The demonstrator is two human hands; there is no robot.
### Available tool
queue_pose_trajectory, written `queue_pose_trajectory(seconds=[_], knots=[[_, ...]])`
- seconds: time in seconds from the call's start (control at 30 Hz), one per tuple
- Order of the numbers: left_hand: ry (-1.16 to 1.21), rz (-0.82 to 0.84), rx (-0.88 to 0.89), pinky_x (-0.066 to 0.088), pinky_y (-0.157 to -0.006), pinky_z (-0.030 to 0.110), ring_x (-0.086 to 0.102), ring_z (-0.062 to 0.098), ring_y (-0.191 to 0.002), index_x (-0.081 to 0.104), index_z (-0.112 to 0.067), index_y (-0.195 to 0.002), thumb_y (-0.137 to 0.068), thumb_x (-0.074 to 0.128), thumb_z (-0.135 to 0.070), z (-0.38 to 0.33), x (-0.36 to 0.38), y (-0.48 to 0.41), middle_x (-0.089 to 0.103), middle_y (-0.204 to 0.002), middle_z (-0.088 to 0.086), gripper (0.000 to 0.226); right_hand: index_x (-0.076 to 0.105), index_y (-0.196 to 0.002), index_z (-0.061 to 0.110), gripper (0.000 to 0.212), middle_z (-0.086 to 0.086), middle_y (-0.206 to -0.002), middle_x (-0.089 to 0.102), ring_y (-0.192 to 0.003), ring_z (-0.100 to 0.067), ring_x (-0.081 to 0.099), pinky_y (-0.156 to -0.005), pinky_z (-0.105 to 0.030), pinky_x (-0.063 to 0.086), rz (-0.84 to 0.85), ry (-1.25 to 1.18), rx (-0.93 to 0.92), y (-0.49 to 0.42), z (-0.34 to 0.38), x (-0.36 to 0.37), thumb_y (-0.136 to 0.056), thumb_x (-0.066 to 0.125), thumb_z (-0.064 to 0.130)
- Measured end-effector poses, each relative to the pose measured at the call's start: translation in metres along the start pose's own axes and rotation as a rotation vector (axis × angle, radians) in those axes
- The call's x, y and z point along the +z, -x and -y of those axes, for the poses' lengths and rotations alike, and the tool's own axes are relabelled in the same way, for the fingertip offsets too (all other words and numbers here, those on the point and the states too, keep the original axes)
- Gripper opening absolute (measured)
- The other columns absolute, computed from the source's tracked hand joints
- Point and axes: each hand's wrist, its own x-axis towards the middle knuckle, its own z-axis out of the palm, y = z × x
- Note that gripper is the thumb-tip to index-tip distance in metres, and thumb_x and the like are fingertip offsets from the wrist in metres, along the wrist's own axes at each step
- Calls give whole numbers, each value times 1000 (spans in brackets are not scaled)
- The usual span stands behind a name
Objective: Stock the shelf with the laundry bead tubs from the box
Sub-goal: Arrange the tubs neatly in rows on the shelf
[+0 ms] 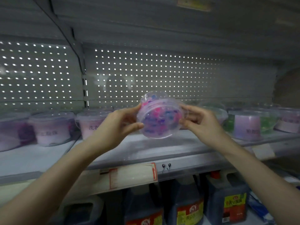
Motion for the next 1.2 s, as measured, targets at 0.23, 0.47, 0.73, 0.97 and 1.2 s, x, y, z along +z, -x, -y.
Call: queue_pose_trajectory(seconds=[0.23,0.47,0.73,0.97,1.2], knots=[[-71,-66,-122,48,-84,17,62,3,-89,67,-34,-106,-79,50,-51,12,-35,26,62,-95,-5,37,53,-126,29,43,4,-69,73,-74,-5,70,-65,-16,53,2,-62,-35,-22,12,45,-89,59,7],[96,-10,-148,46,-82,8,62,-9,-97,68,-20,-106,-88,46,-41,21,-48,40,71,-99,-19,36,62,-102,33,20,10,-65,72,-68,-4,69,-67,-22,53,-58,-35,-11,-40,10,70,-88,63,19],[49,123,-245,48,-85,17,64,2,-92,59,-27,-117,-87,45,-46,27,-49,39,69,-103,-10,38,69,-96,26,12,7,-90,73,-84,-13,69,-88,-39,53,-24,60,84,-47,-6,78,-91,58,24],[51,83,-389,43,-72,9,63,13,-97,37,-21,-138,-96,43,-34,29,-44,33,66,-108,0,44,57,-125,21,30,-7,-108,69,-94,-20,66,-80,-19,49,106,74,122,-41,0,81,-96,48,26],[9,131,-434,39,-83,12,56,9,-101,19,-16,-149,-96,47,-29,37,-46,36,56,-112,-6,62,43,-139,18,51,16,-93,65,-78,5,62,-74,-11,46,204,169,203,-33,-3,82,-92,57,29]])
